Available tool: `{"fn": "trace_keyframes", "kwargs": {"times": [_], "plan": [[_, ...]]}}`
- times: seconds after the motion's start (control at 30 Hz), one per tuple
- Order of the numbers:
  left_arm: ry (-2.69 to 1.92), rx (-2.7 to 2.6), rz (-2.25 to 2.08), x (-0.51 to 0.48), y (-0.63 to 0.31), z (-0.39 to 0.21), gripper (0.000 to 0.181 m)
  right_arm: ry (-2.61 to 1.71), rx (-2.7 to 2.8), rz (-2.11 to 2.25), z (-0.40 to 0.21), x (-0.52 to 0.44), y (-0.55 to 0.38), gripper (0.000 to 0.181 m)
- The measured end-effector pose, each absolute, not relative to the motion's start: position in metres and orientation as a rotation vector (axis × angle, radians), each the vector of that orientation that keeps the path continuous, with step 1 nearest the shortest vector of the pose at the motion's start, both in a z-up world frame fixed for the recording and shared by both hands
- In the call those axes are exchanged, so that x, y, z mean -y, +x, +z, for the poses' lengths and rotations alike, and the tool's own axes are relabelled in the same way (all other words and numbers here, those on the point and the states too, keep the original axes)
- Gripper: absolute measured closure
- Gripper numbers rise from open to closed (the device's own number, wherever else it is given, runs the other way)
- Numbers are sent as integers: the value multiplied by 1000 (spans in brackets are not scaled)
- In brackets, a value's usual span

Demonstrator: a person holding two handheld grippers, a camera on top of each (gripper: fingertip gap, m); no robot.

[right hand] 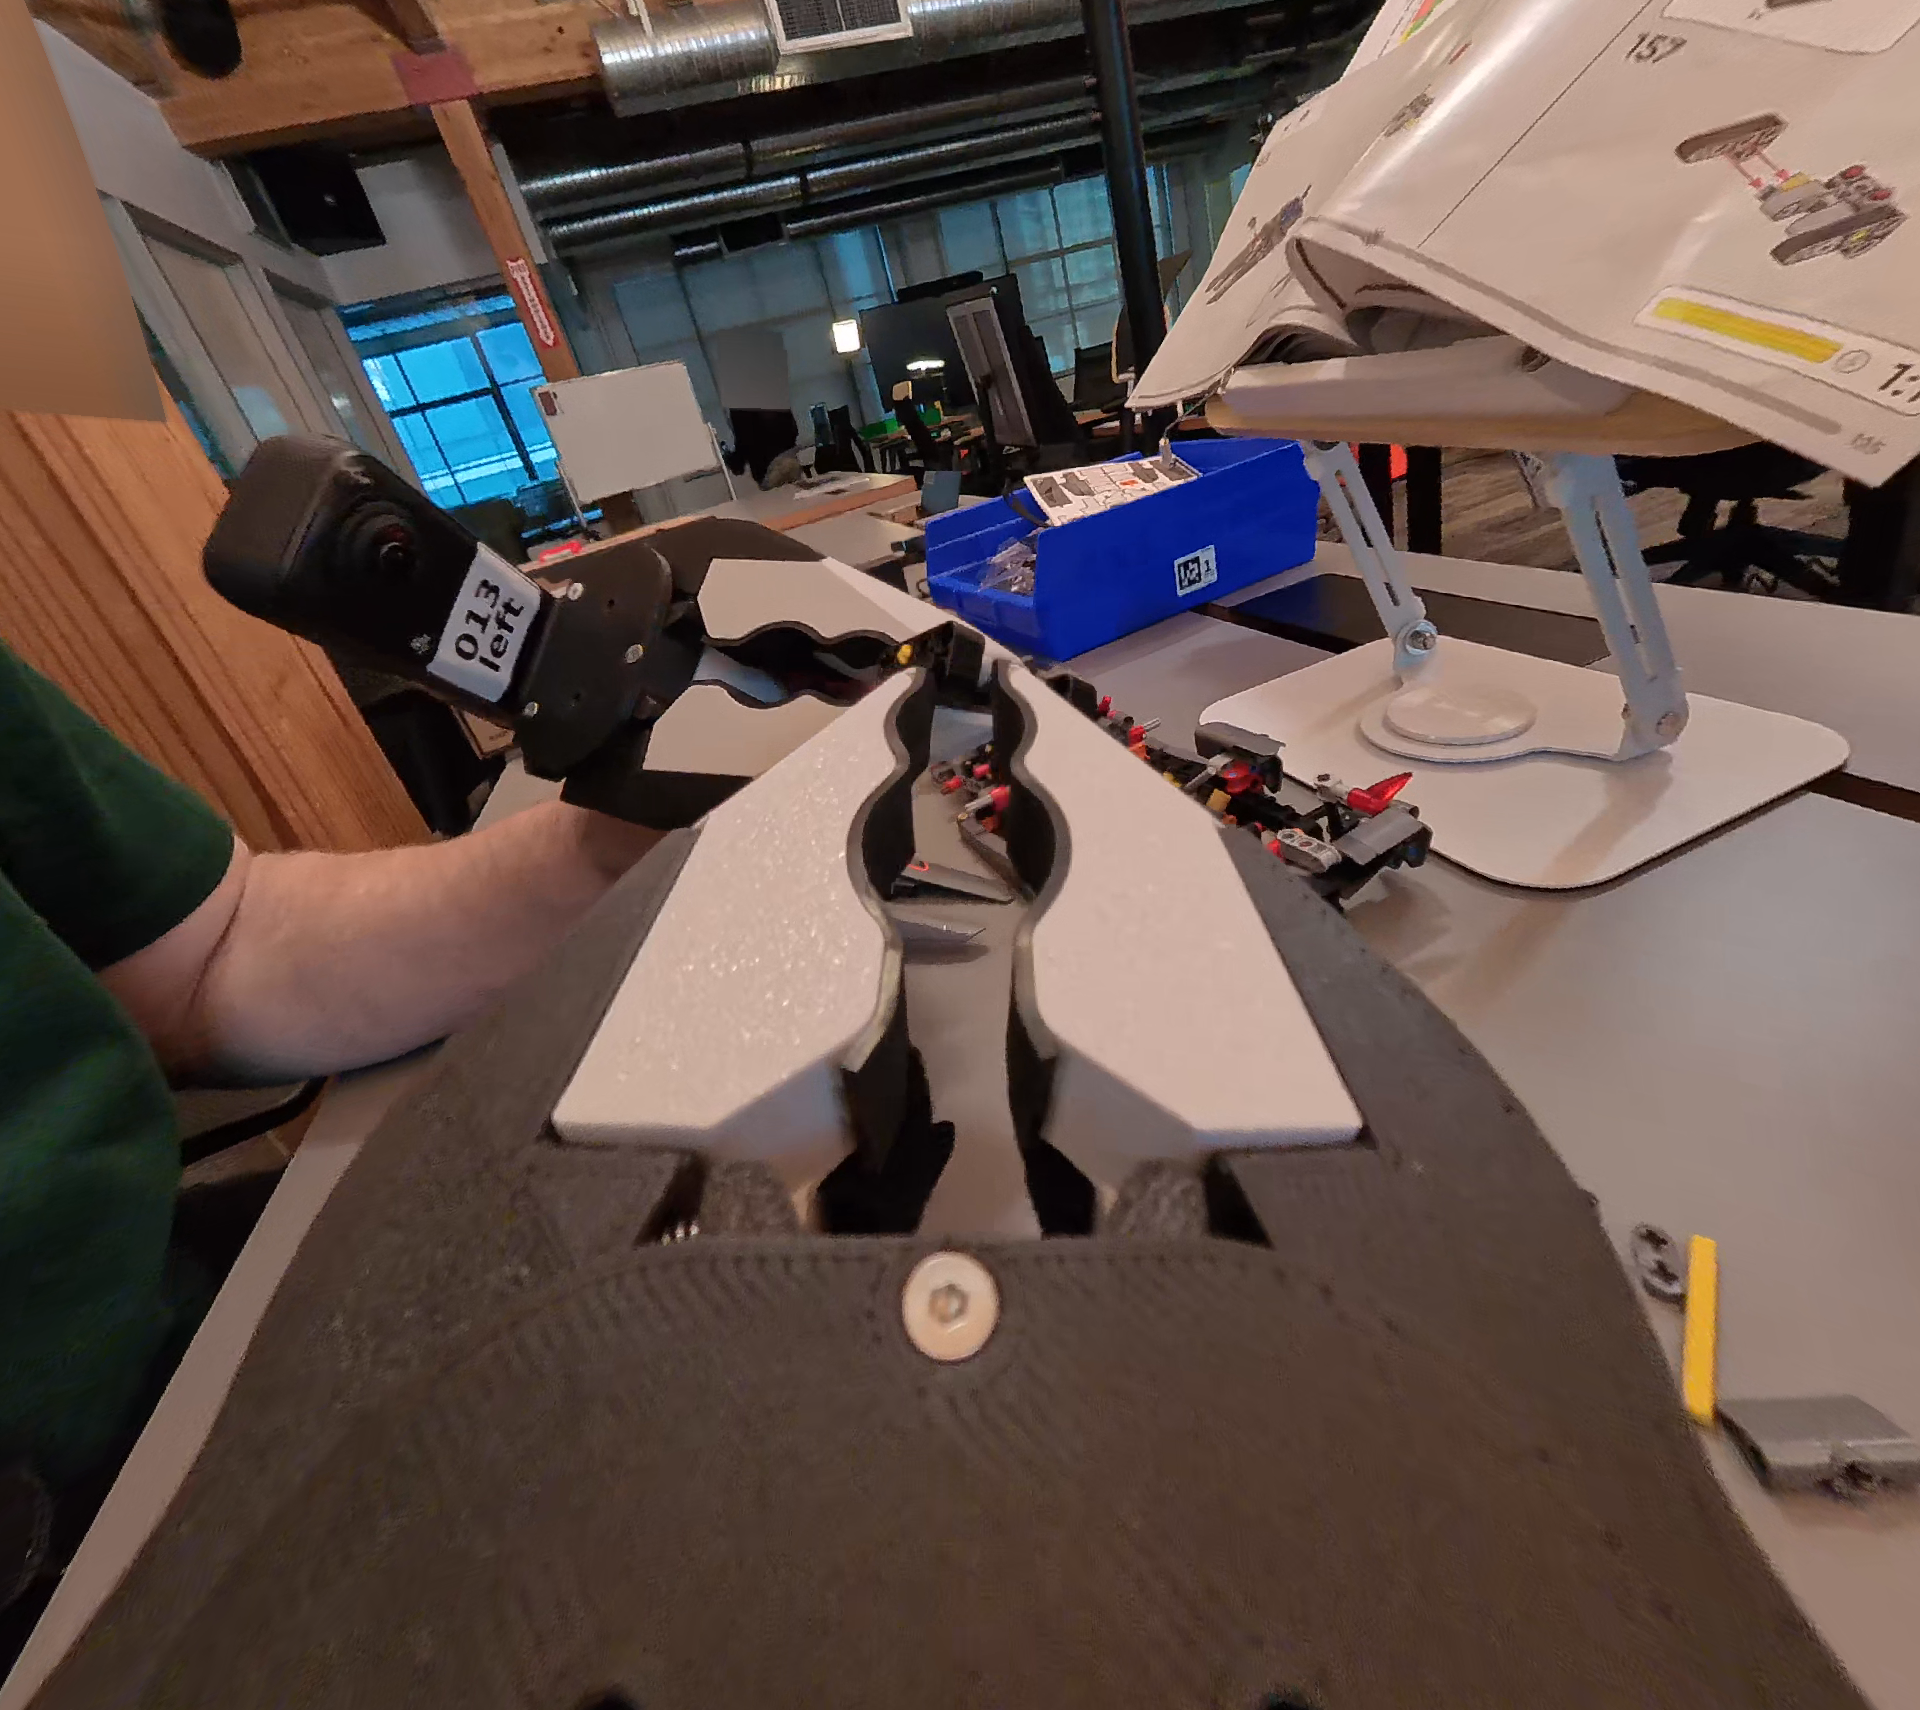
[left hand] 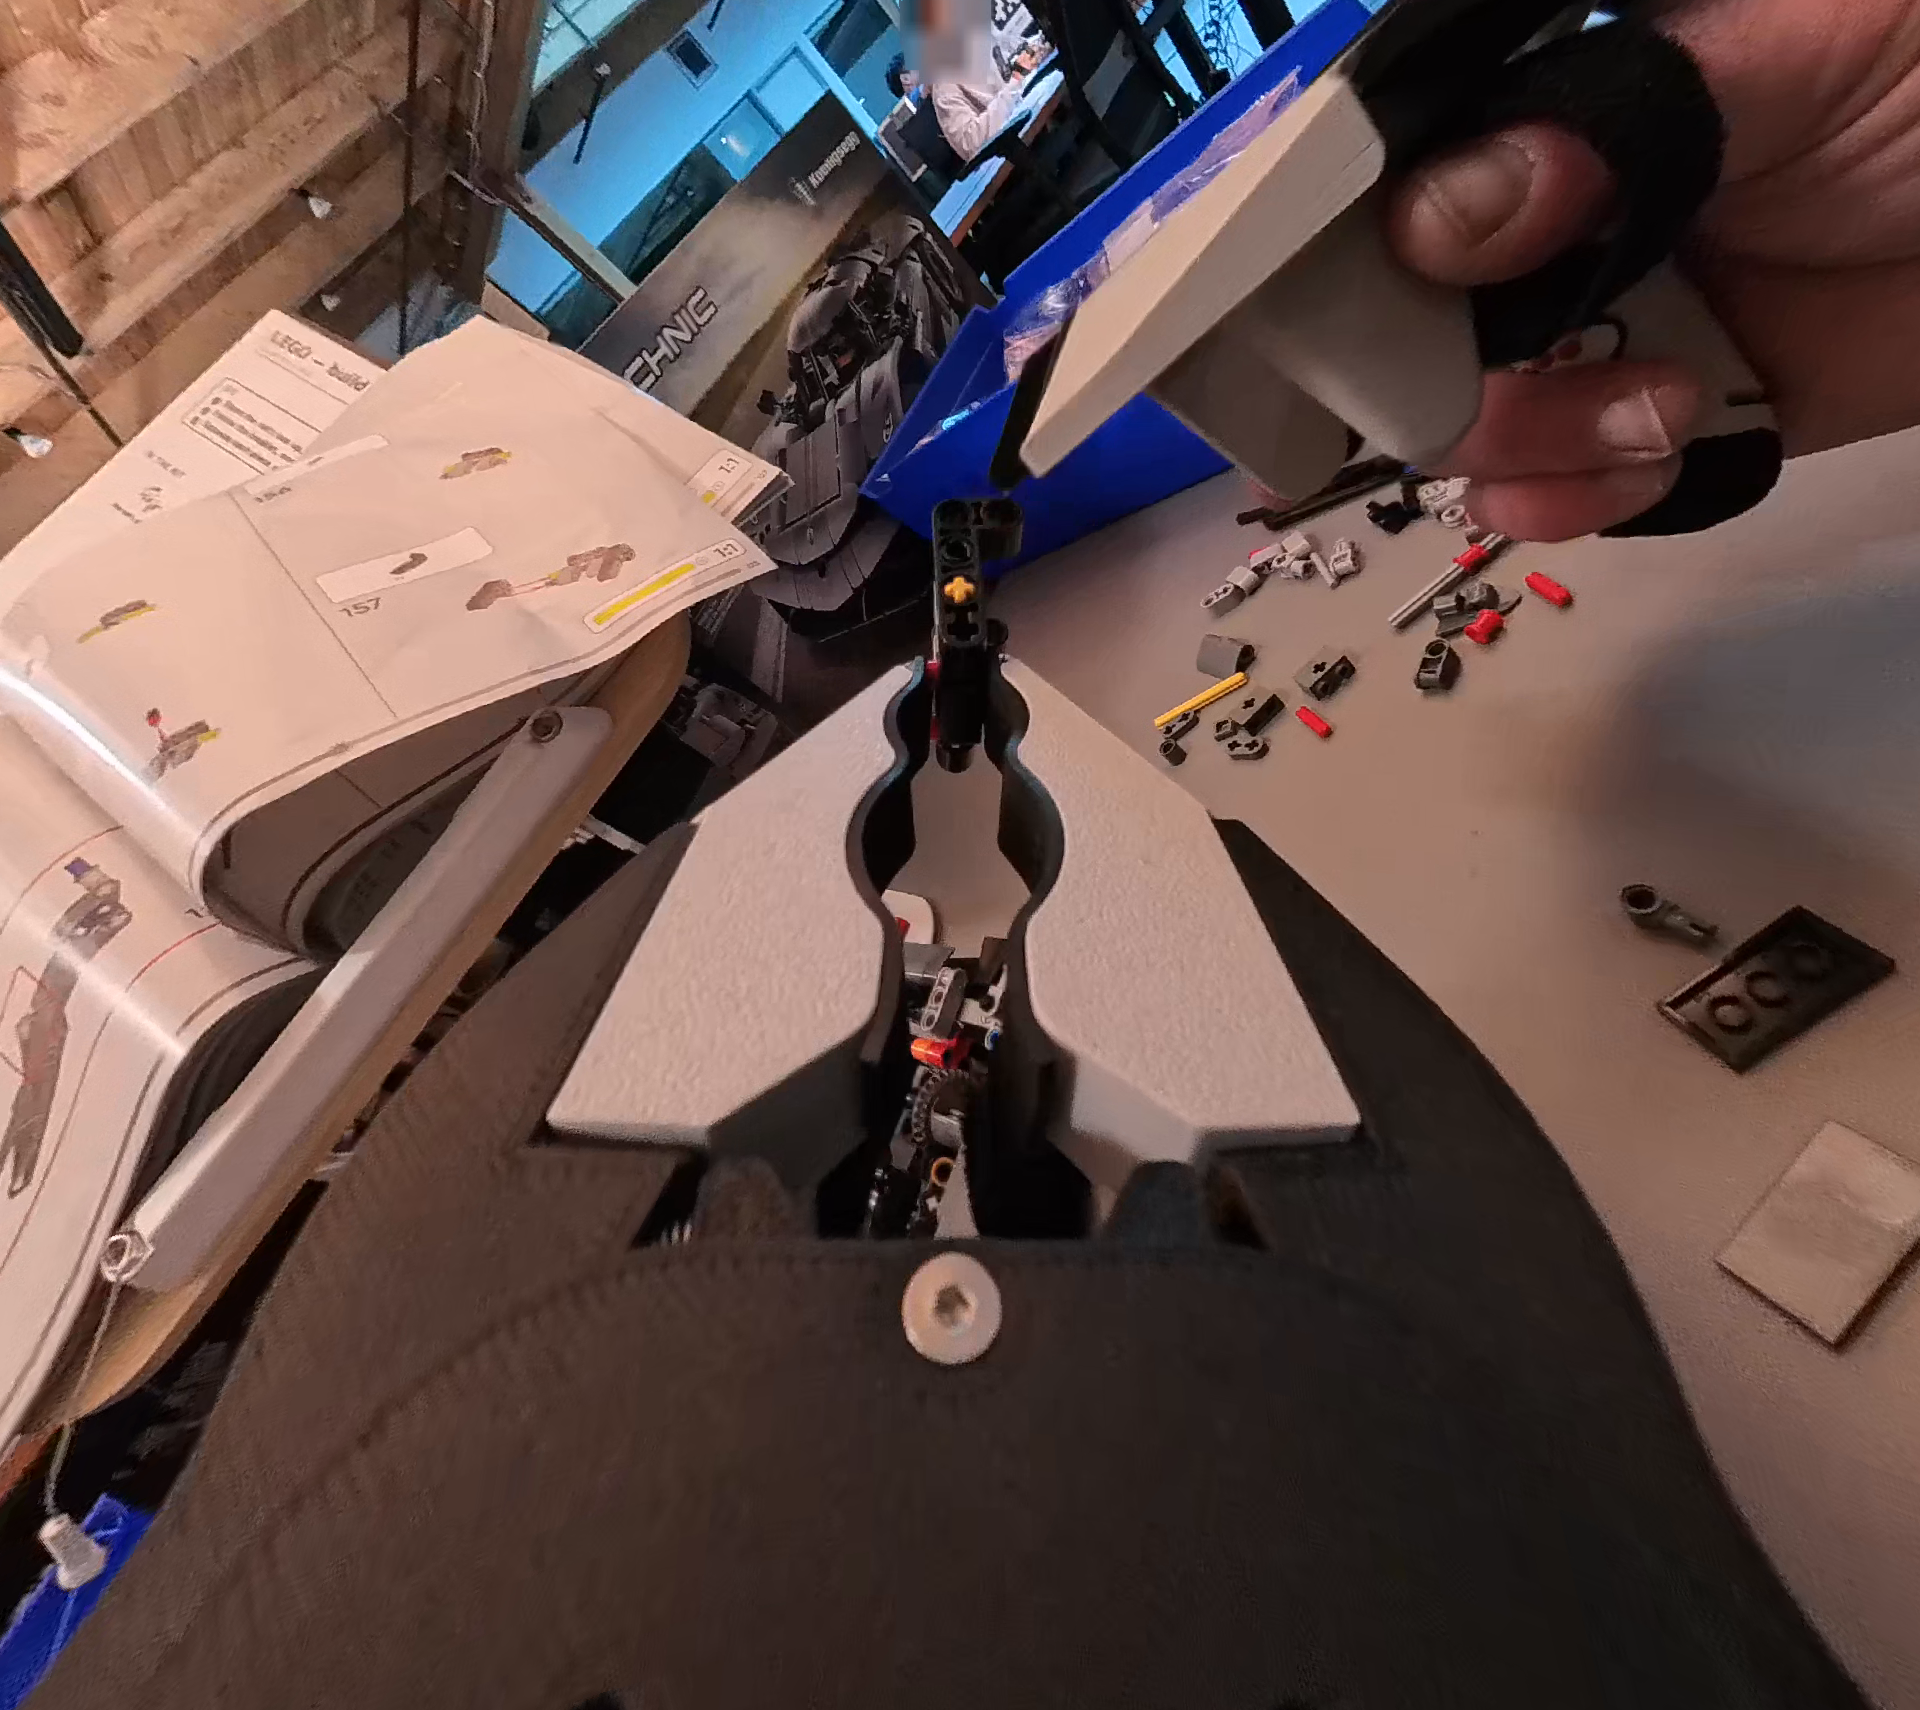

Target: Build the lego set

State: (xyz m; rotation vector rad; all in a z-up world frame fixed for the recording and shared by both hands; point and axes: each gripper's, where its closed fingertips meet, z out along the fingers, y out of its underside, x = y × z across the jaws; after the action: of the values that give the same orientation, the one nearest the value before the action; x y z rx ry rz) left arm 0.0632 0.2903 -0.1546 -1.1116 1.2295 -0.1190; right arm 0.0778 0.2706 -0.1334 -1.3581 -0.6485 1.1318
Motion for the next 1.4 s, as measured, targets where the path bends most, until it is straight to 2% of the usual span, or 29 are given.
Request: {"fn": "trace_keyframes", "kwargs": {"times": [0.27, 0.53, 0.8, 0.9, 1.03, 1.23, 1.4], "plan": [[-1131, -1255, -98, -291, 61, -158, 174, -1396, 716, 999, -139, -272, 75, 162], [-1138, -1412, -31, -284, 62, -174, 174, -1421, 982, 460, -162, -273, 65, 162], [-1225, -1637, 29, -274, 55, -203, 174, -1392, 1255, 60, -186, -266, 55, 170], [-1213, -1623, -16, -269, 53, -196, 174, -1399, 1252, 122, -183, -260, 52, 171], [-1241, -1506, -156, -269, 50, -178, 153, -1429, 1158, 415, -173, -254, 49, 172], [-1300, -1508, -395, -255, 53, -180, 172, -1424, 1024, 843, -162, -245, 40, 172], [-1329, -1565, -394, -251, 52, -188, 176, -1442, 1054, 841, -167, -244, 39, 170]]}}
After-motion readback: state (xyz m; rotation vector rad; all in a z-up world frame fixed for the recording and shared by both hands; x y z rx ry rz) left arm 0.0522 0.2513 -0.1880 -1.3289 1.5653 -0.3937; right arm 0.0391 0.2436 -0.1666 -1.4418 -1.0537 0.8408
